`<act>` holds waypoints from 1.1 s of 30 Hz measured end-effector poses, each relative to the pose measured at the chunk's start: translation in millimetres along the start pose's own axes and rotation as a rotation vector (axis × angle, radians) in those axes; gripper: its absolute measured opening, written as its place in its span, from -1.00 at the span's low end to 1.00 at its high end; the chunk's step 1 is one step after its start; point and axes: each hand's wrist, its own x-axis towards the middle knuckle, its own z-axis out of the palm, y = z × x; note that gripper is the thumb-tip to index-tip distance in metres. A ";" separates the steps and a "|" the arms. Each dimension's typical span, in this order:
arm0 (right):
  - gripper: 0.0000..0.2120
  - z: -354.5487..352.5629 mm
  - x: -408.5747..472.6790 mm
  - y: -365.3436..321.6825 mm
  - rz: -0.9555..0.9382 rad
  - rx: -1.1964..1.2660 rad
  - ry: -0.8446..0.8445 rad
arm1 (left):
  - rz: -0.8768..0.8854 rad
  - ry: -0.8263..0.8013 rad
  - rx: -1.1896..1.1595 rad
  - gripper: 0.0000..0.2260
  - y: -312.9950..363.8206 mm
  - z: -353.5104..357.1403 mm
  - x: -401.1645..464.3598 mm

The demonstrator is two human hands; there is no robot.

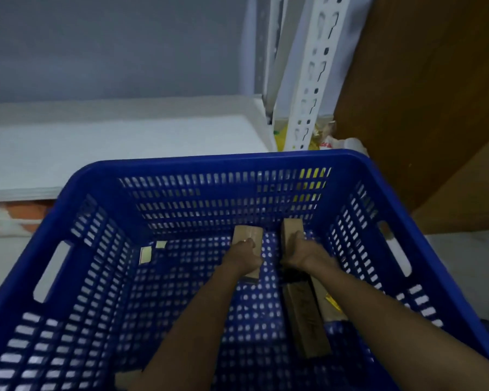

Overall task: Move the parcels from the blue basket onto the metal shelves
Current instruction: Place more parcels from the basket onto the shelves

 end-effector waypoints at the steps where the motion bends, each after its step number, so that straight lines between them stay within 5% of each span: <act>1: -0.25 6.3 0.2 -0.1 0.005 -0.007 0.013 | -0.003 -0.004 0.001 -0.50 -2.0 4.5 1.3; 9: -0.15 -18.0 0.9 0.6 0.032 0.186 0.044 | -0.005 0.097 -0.161 -0.49 7.2 3.7 0.2; 14: -0.70 -52.6 -1.4 13.7 0.105 0.864 -0.161 | -0.081 0.140 -0.367 -0.42 14.4 -19.2 0.3; 18: -0.70 -84.2 -25.4 18.0 0.038 1.073 -0.321 | -0.124 0.145 -0.445 -0.36 25.8 -46.0 -25.3; 23: -0.53 -176.5 -85.1 -3.9 0.037 1.148 -0.484 | -0.215 0.108 -0.648 -0.30 75.0 -130.1 -97.8; 28: -0.66 -302.2 -176.6 -53.9 0.052 1.168 -0.488 | -0.227 0.029 -0.950 -0.41 140.6 -251.6 -205.3; 33: -0.62 -435.4 -273.9 -102.5 -0.033 1.140 -0.454 | -0.143 -0.008 -0.939 -0.58 213.2 -385.7 -321.1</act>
